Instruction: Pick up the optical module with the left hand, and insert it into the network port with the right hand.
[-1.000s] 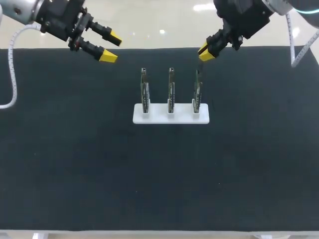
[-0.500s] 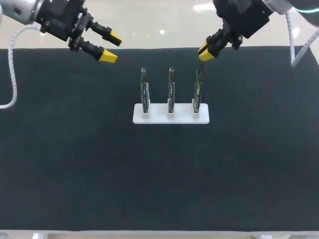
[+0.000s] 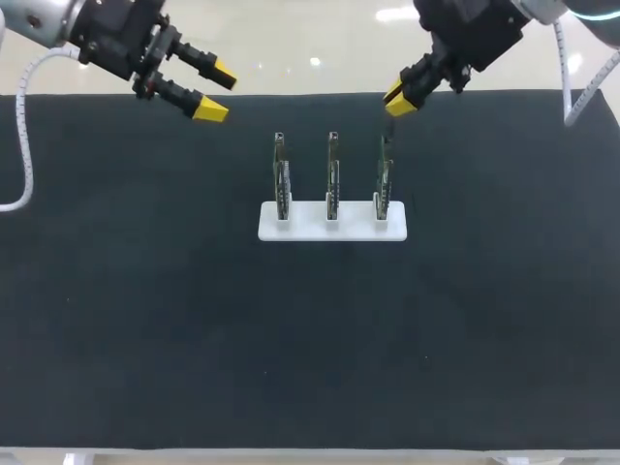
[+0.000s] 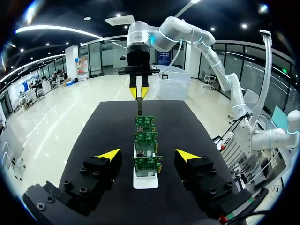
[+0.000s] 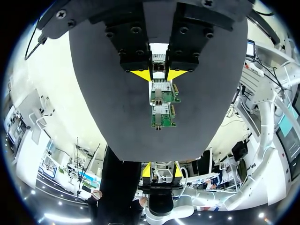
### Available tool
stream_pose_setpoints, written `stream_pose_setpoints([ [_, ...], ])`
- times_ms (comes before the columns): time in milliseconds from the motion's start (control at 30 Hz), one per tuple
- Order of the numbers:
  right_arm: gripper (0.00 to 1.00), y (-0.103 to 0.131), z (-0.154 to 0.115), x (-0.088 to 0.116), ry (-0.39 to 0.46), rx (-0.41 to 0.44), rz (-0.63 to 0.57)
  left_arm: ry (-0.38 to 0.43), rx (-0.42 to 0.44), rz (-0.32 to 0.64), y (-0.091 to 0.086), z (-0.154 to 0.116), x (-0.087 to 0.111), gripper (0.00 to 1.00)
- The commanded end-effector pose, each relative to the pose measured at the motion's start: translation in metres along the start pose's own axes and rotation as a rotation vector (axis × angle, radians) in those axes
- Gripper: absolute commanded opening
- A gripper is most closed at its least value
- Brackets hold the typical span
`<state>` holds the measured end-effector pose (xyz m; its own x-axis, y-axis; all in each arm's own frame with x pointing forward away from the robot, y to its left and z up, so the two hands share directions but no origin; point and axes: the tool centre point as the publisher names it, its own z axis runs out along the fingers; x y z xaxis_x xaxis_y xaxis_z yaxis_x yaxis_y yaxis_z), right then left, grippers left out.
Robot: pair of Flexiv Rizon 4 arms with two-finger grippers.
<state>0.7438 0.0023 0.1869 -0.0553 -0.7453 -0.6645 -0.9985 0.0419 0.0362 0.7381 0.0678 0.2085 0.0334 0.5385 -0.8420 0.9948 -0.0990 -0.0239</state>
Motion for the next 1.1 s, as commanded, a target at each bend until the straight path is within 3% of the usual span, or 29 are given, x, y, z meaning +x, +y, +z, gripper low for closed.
stream_pose_setpoints([
  [33, 0.0, -0.0001, 0.0022, 0.0005, -0.005, 0.004, 0.0, 0.003, 0.002, -0.001, 0.001, 0.0002, -0.0005, 1.0],
  [1100, 0.0, 0.0041, 0.0015, 0.0004, -0.002, 0.014, 0.007, 0.003, 0.002, -0.001, 0.001, 0.0002, -0.0005, 1.0],
])
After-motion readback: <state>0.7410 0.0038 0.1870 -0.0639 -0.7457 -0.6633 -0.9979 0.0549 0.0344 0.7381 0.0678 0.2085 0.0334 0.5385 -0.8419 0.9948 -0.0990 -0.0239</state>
